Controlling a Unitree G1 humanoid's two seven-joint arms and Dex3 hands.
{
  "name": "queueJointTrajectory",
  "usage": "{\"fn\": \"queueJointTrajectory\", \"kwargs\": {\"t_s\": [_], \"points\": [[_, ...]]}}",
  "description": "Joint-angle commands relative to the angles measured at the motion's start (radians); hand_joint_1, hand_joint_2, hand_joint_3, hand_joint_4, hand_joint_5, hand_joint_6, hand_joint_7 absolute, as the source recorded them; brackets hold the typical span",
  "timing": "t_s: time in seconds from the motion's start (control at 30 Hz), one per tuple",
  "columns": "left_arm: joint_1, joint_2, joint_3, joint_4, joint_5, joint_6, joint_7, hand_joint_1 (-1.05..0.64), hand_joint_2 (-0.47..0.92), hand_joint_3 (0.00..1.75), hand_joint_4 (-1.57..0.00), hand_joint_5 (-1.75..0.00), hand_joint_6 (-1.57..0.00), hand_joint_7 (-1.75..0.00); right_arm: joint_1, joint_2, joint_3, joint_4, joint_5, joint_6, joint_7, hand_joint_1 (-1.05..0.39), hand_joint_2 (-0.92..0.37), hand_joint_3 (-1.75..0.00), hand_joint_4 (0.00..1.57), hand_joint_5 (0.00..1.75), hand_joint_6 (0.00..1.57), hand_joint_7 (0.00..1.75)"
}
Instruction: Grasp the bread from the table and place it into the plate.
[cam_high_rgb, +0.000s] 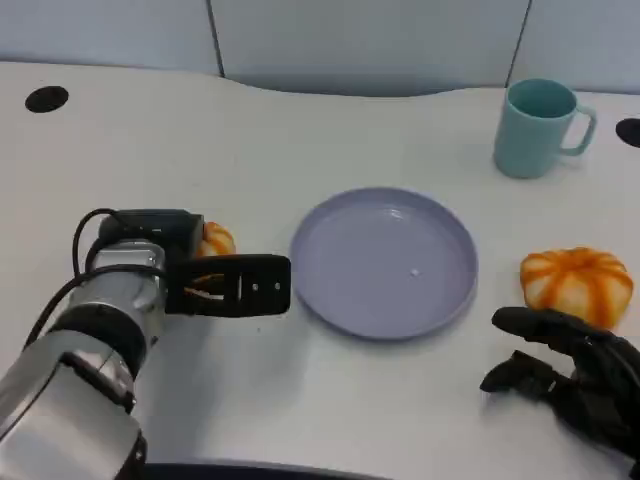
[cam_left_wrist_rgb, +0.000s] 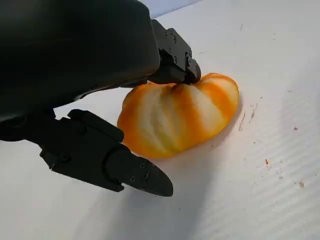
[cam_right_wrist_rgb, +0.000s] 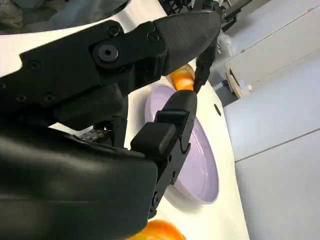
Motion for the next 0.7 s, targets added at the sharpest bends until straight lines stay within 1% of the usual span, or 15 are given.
{"fn": "queueJointTrajectory", "kwargs": {"t_s": [0.03, 0.13, 0.23, 0.27, 0.4, 0.43, 0.47, 0.53, 0.6, 0.63, 0.67, 0.7], "points": [[0.003, -0.008, -0.008, 0.014, 0.000, 0.001, 0.041, -0.41, 0.81, 0.01, -0.17, -0.06, -0.28, -0.01, 0.033, -0.012, -0.006, 0.007, 0.004, 0.014, 0.003, -0.42, -0.92, -0.09, 0.58, 1.14, 0.83, 0.31], [0.010, -0.015, -0.013, 0.019, 0.002, 0.001, 0.054, -0.38, 0.81, 0.01, -0.21, -0.07, -0.31, -0.02, 0.039, -0.011, -0.006, -0.002, 0.004, 0.022, -0.001, -0.41, -0.92, -0.09, 0.57, 1.13, 0.82, 0.31], [0.017, -0.018, -0.015, 0.023, 0.002, 0.001, 0.066, -0.39, 0.81, 0.00, -0.24, -0.08, -0.34, -0.02, 0.047, -0.011, -0.002, -0.016, -0.002, 0.021, -0.009, -0.43, -0.92, -0.08, 0.58, 1.13, 0.83, 0.31], [0.020, -0.020, -0.014, 0.025, 0.000, 0.002, 0.068, -0.36, 0.82, 0.00, -0.29, -0.10, -0.35, -0.02, 0.050, -0.010, -0.001, -0.022, -0.001, 0.023, -0.011, -0.43, -0.92, -0.08, 0.58, 1.13, 0.83, 0.31], [0.034, -0.021, 0.004, 0.026, -0.020, -0.005, 0.088, -0.29, 0.83, 0.01, -0.38, -0.12, -0.40, -0.03, 0.061, -0.009, 0.001, -0.040, 0.001, 0.029, -0.014, -0.43, -0.92, -0.07, 0.58, 1.14, 0.84, 0.30], [0.036, -0.019, 0.001, 0.027, -0.017, -0.007, 0.090, -0.29, 0.87, 0.01, -0.46, -0.13, -0.47, -0.04, 0.062, -0.009, 0.000, -0.042, 0.004, 0.034, -0.011, -0.43, -0.92, -0.07, 0.58, 1.14, 0.84, 0.30], [0.037, -0.018, -0.002, 0.027, -0.015, -0.009, 0.092, -0.31, 0.90, 0.03, -0.56, -0.14, -0.58, -0.05, 0.062, -0.008, -0.001, -0.044, 0.006, 0.037, -0.009, -0.43, -0.92, -0.07, 0.58, 1.14, 0.84, 0.30], [0.038, -0.017, -0.005, 0.028, -0.015, -0.010, 0.093, -0.31, 0.92, 0.04, -0.61, -0.15, -0.64, -0.05, 0.063, -0.008, -0.002, -0.047, 0.008, 0.041, -0.008, -0.43, -0.92, -0.06, 0.58, 1.14, 0.84, 0.30], [0.038, -0.015, -0.005, 0.028, -0.016, -0.016, 0.092, -0.32, 0.92, 0.04, -0.62, -0.15, -0.65, -0.05, 0.067, -0.007, -0.002, -0.056, 0.009, 0.046, -0.009, -0.43, -0.92, -0.06, 0.58, 1.14, 0.84, 0.30], [0.038, -0.013, -0.006, 0.029, -0.015, -0.019, 0.089, -0.29, 0.92, 0.03, -0.77, -0.33, -0.79, -0.05, 0.070, -0.006, -0.003, -0.059, 0.011, 0.048, -0.007, -0.43, -0.92, -0.06, 0.58, 1.14, 0.84, 0.30], [0.039, -0.012, -0.007, 0.030, -0.014, -0.021, 0.089, -0.30, 0.92, 0.03, -0.81, -0.62, -0.91, -0.03, 0.071, -0.006, -0.004, -0.060, 0.012, 0.049, -0.005, -0.42, -0.92, -0.07, 0.57, 1.13, 0.83, 0.29], [0.039, -0.011, -0.008, 0.030, -0.013, -0.022, 0.090, -0.30, 0.92, 0.02, -0.81, -0.74, -0.97, -0.03, 0.072, -0.005, -0.004, -0.061, 0.013, 0.050, -0.003, -0.42, -0.92, -0.08, 0.57, 1.13, 0.83, 0.29]]}}
